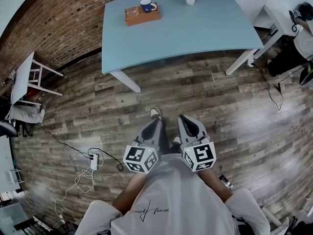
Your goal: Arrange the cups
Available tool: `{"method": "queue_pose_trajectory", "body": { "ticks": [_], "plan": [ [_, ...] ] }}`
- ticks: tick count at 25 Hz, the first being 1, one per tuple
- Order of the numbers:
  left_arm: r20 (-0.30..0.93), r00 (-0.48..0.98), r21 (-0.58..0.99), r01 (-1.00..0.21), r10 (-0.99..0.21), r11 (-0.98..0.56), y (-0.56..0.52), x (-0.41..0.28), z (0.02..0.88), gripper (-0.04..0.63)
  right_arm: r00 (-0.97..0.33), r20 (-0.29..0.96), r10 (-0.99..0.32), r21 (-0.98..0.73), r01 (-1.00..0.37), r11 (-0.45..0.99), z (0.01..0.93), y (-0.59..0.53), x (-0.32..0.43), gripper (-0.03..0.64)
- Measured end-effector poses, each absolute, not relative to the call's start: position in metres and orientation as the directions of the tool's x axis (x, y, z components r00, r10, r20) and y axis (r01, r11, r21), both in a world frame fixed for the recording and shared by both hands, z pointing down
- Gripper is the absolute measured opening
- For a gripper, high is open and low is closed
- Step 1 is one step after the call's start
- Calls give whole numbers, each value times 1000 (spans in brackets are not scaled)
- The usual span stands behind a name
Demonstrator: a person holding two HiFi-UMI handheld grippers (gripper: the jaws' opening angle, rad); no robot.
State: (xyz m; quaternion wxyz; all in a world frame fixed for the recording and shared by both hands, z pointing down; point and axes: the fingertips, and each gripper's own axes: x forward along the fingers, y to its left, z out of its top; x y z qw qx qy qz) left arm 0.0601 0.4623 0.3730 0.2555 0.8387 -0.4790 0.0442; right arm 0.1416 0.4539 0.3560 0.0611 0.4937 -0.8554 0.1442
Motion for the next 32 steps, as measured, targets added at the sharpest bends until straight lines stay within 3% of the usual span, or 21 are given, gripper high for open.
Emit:
{"method": "queue_pose_trajectory", "body": {
  "ticks": [8,32],
  "plan": [
    [248,581,405,-789,-775,-462,424,66,359,9,-520,262,-813,-178,-854,489,355,420,133,21],
    [220,604,451,-759,-766,-469,252,-9,356,9,-566,356,-744,-155,-821,550,360,255,35,21]
  ]
}}
